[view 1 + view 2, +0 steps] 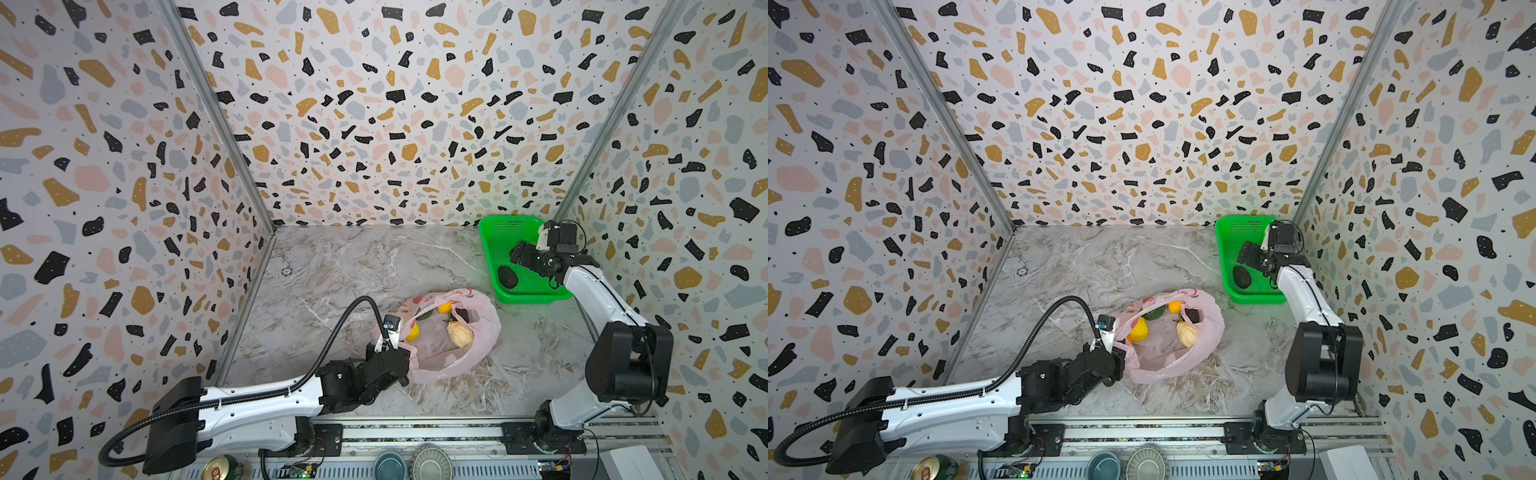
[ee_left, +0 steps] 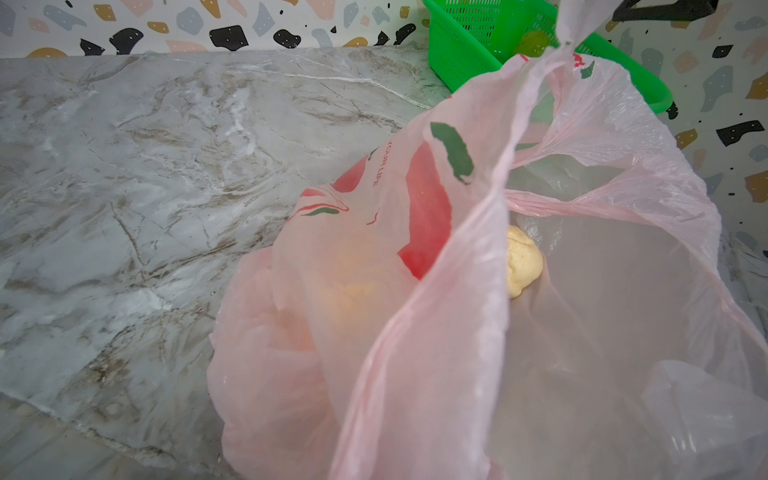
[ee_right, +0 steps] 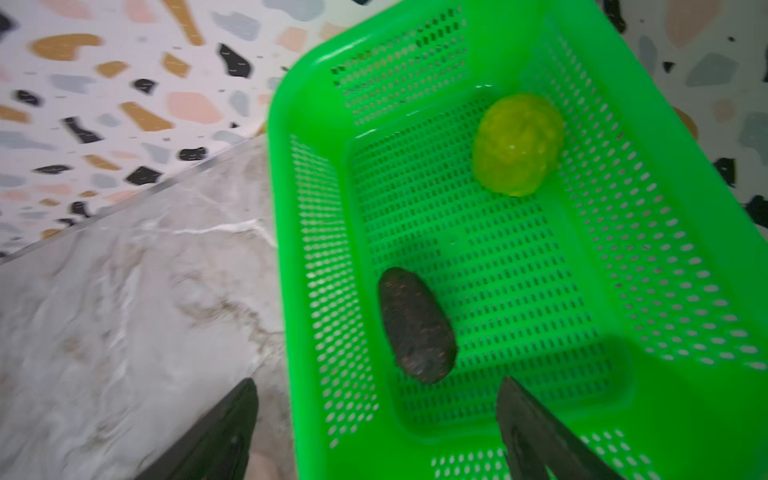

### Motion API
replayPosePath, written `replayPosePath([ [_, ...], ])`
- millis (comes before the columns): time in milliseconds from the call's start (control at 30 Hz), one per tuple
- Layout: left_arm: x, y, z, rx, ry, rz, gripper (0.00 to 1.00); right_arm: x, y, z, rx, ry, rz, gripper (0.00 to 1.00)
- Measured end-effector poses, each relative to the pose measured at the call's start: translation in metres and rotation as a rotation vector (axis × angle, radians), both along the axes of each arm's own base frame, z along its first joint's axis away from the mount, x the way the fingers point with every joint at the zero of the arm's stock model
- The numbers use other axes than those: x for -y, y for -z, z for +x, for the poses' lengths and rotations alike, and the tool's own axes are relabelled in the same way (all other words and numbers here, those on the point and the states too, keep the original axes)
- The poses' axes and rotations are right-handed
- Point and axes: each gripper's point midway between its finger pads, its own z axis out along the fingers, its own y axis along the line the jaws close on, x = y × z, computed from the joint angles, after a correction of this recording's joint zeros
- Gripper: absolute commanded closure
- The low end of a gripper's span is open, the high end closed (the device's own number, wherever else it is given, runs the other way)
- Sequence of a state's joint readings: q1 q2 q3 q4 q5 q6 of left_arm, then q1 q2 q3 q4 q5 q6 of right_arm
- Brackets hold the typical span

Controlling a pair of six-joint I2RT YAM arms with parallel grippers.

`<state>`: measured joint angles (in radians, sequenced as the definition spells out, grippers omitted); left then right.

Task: Untie the knot of the plastic bag and take out the fruit
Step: 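Move the right gripper back to the pink bag mouth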

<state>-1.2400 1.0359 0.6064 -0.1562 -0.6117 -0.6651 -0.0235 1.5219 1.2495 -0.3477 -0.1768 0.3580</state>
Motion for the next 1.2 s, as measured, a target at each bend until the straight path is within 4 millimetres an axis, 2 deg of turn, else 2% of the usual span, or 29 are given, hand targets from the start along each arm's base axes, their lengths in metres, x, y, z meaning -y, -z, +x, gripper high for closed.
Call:
replayPosePath([
  [100,0.000,0.000,0.000,0.000,0.000,0.000,1.00,-0.039,-0.020,-0.029,0.040,-0.119,0.043,0.11],
  [300,0.000,0.000,0.000,0.000,0.001,0.000,1.00,-0.108,-0.034,-0.094,0.042,-0.351,0.098,0.11],
  [467,0.000,0.000,0.000,0.000,0.001,0.000,1.00,-0.154,-0.044,-0.149,0.044,-0.516,0.143,0.11],
  [667,-0.001,-0.003,0.000,0.003,0.001,-0.009,1.00,-0.200,-0.044,-0.210,0.032,-0.676,0.170,0.12],
  [800,-0.002,-0.004,-0.001,0.003,0.001,-0.010,1.00,-0.227,-0.025,-0.242,0.004,-0.768,0.129,0.18],
  [867,-0.002,-0.005,-0.001,0.004,0.001,-0.013,1.00,-0.236,-0.011,-0.250,-0.013,-0.790,0.095,0.22],
  [1067,-0.003,-0.008,-0.001,0.008,0.000,-0.024,1.00,-0.246,0.038,-0.259,-0.060,-0.803,-0.037,0.31],
  [1200,-0.004,-0.008,-0.001,0.007,0.000,-0.021,1.00,-0.249,0.063,-0.265,-0.076,-0.815,-0.104,0.34],
])
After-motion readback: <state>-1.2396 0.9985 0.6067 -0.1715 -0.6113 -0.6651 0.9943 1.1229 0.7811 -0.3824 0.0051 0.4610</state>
